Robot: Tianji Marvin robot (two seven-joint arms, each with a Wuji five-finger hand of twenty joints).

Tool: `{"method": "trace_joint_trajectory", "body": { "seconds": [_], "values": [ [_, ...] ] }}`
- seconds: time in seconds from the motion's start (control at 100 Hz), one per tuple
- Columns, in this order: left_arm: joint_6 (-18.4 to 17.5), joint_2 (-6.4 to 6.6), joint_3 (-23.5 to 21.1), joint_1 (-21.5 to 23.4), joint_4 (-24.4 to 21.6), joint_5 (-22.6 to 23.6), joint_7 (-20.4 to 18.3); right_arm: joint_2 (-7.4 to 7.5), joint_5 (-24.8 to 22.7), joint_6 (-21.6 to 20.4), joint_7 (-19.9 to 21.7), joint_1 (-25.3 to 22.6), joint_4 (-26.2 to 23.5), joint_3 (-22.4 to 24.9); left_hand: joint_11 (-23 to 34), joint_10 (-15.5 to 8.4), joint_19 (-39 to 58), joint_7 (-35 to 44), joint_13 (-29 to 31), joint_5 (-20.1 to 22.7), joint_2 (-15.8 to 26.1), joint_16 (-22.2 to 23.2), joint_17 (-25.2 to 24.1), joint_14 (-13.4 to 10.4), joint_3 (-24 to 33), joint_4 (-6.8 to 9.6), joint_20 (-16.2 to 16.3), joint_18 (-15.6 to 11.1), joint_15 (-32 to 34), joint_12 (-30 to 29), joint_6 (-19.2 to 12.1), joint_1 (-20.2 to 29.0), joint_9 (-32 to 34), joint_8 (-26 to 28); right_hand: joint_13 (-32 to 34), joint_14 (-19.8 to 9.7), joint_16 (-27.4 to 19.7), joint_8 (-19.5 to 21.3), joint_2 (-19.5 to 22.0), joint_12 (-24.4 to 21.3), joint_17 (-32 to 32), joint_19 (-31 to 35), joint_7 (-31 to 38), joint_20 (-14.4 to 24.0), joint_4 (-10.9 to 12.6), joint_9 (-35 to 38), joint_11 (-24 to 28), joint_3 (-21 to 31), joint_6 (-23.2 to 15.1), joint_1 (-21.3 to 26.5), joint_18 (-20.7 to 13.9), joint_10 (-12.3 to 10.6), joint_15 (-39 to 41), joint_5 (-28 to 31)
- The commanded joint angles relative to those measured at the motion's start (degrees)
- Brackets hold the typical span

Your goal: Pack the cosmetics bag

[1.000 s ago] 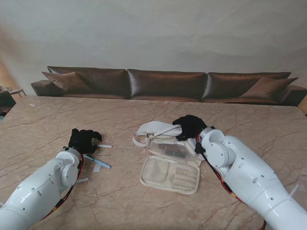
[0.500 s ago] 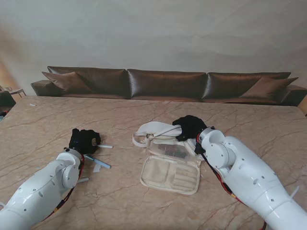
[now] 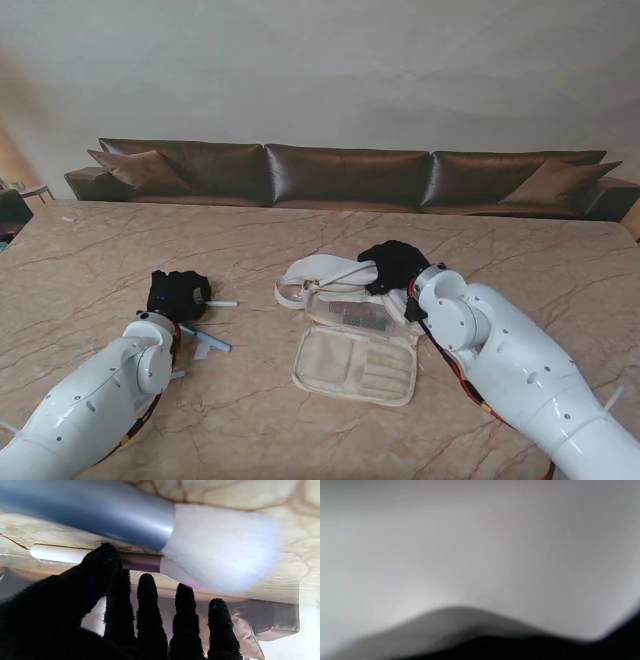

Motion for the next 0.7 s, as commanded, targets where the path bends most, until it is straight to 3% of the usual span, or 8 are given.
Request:
{"method": "trace_joint_trajectory", "body": {
  "seconds": [0.0, 0.23, 0.29, 0.39, 0.55, 0.69],
  "values": [
    [0.05, -0.9, 0.55, 1.13, 0.96, -0.12, -0.72, -0.29, 0.13, -0.08, -0.2, 0.1, -0.65, 0.04, 1.25, -0.32, -0.2, -7.63, -1.74, 4.81, 0.33, 0.41, -0.93, -0.96, -0.4, 1.17, -0.3, -0.98, 0.74, 0.66, -1.51, 3.8, 0.44, -6.13, 2.8, 1.11, 0.26, 1.52, 5.91, 0.58, 0.86, 3.19, 6.91, 0.35, 3.78, 1.46, -0.23, 6.67, -8.81, 8.58, -0.28, -0.51, 3.32, 2.74],
    [1.3, -1.04, 0.87, 1.12, 1.01, 0.04, -0.18, -0.31, 0.39, 0.16, -0.18, -0.26, -0.82, 0.32, 3.1, -0.81, 2.76, -2.31, -0.85, 9.95, 1.94, 1.07, -0.8, -0.79, -1.7, 0.99, 1.13, -1.97, 2.19, 1.75, -2.25, 5.78, 2.6, -8.23, 2.83, 1.03, 0.29, 1.62, 5.96, 0.69, 0.96, 3.46, 6.88, 0.38, 3.79, 1.4, -0.2, 6.65, -8.79, 8.63, -0.34, -0.4, 3.73, 2.72],
    [1.56, -1.05, 0.9, 1.2, 0.95, 0.12, -0.01, -0.32, 0.43, 0.14, -0.21, -0.31, -0.81, 0.31, 2.71, -1.03, 3.37, -0.07, -0.84, 9.42, 2.39, 1.44, -0.9, -0.81, -1.86, 0.87, 0.92, -2.05, 2.7, 5.61, -2.81, 5.79, 3.16, -8.26, 2.81, 1.02, 0.3, 1.64, 5.97, 0.71, 0.99, 3.52, 6.91, 0.39, 3.78, 1.42, -0.18, 6.65, -8.74, 8.64, -0.37, -0.41, 3.84, 2.79],
    [1.92, -0.94, 0.48, 1.82, 0.07, 0.49, -0.13, -0.32, 0.49, 0.11, -0.18, -0.36, -0.83, 0.34, 2.42, -1.2, 2.28, 3.15, -2.1, 6.33, 4.65, 1.89, -0.84, -0.98, -2.95, 0.33, 0.17, -2.5, 3.02, 8.88, -3.26, 6.41, 2.86, -5.63, 2.81, 0.99, 0.3, 1.65, 6.02, 0.72, 0.98, 3.57, 6.86, 0.4, 3.76, 1.39, -0.21, 6.56, -8.7, 8.67, -0.35, -0.4, 3.97, 2.64],
    [2.66, -0.47, -1.05, 3.23, -2.72, 1.3, -2.11, -0.31, 0.48, 0.1, -0.22, -0.43, -0.95, 0.45, 0.91, -1.17, -1.95, 5.53, -4.53, -1.74, 10.45, 2.34, -0.54, -1.47, -8.42, -0.35, -1.11, -3.82, 2.87, 13.27, -3.98, 9.07, 1.44, 6.32, 2.84, 0.95, 0.28, 1.58, 6.2, 0.76, 1.08, 3.69, 6.81, 0.42, 3.76, 1.33, -0.23, 6.46, -8.7, 8.68, -0.42, -0.38, 4.14, 2.69],
    [2.93, -0.03, -1.92, 3.96, -4.34, 2.38, -3.2, -0.33, 0.48, 0.1, -0.33, -0.6, -1.05, 0.59, 0.62, -1.27, -4.61, 5.97, -5.8, -4.64, 12.99, 2.84, -0.41, -1.53, -11.04, -0.76, -0.96, -4.27, 3.09, 15.7, -3.9, 10.69, 0.81, 11.64, 2.83, 0.96, 0.24, 1.59, 6.37, 0.77, 1.09, 3.72, 6.71, 0.41, 3.72, 1.3, -0.26, 6.35, -8.74, 8.71, -0.46, -0.38, 4.19, 2.44]
  ]
}}
